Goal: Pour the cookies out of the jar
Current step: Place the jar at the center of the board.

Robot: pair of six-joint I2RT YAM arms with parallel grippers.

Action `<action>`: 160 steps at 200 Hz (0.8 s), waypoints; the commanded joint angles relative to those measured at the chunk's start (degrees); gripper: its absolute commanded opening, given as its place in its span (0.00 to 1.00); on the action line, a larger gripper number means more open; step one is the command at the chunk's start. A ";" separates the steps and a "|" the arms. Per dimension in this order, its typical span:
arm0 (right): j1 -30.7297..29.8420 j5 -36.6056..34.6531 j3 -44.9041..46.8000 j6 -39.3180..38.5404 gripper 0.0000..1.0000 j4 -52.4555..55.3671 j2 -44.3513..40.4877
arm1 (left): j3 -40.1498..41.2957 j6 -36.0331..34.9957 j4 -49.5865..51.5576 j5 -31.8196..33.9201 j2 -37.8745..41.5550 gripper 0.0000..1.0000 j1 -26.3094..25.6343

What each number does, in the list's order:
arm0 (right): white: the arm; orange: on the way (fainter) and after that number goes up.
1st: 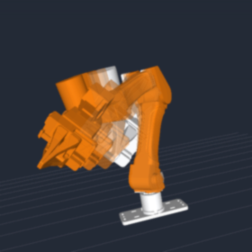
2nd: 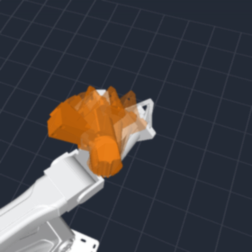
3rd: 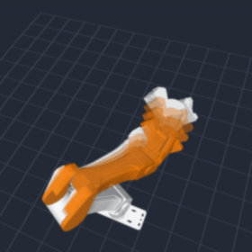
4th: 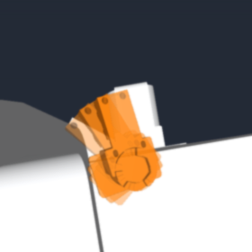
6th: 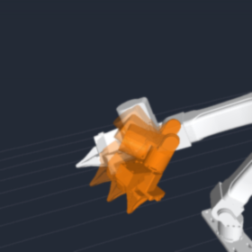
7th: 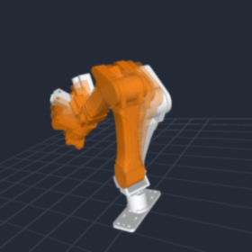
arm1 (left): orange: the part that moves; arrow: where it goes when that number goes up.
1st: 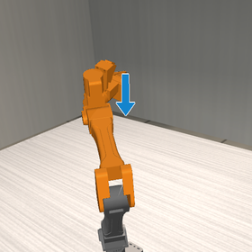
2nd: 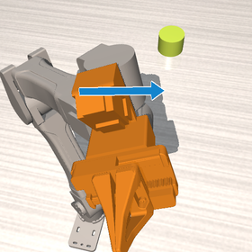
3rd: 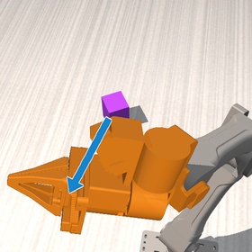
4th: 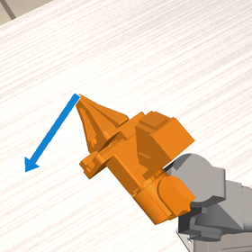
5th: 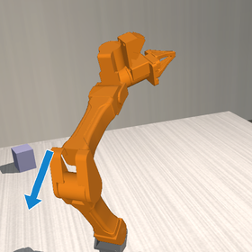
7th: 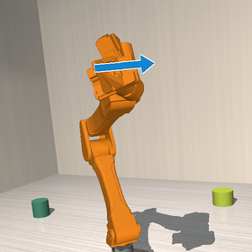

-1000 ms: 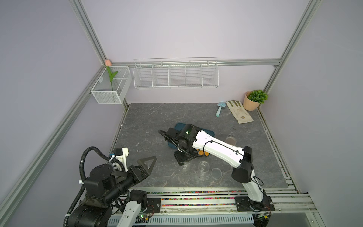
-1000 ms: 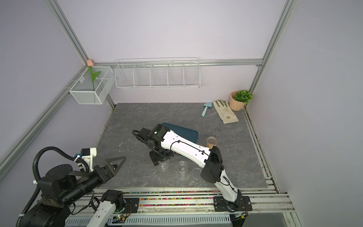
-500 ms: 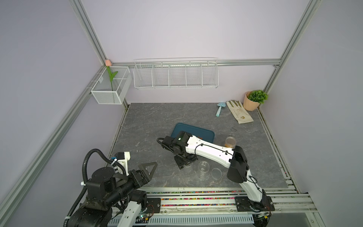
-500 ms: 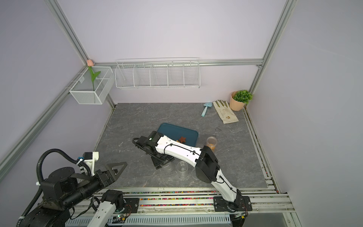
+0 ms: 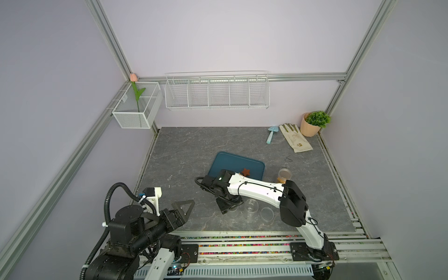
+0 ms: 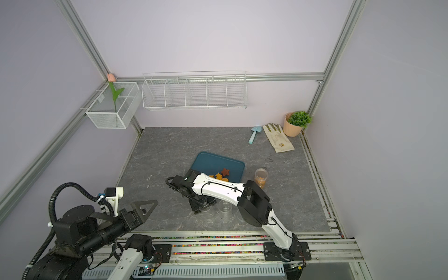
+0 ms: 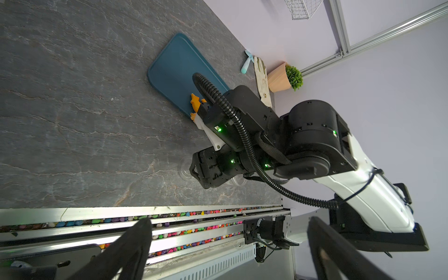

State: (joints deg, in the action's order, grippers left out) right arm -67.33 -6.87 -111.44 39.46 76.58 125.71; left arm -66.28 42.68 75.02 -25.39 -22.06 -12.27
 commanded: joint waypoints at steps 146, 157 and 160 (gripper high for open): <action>-2.06 -0.25 0.20 3.46 0.96 1.03 -2.24 | -0.32 -0.23 5.21 -0.38 2.80 0.99 0.06; -1.97 -0.40 -0.39 3.33 0.97 1.51 -2.08 | -0.25 0.02 5.10 -0.37 2.99 0.99 0.06; -2.03 -0.39 -0.56 3.22 0.98 1.63 -2.01 | -0.17 0.10 5.10 -0.37 2.99 0.99 0.06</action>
State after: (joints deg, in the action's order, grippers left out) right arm -68.90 -6.39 -110.43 41.98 75.79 125.47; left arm -66.08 42.78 77.41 -25.58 -20.21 -12.27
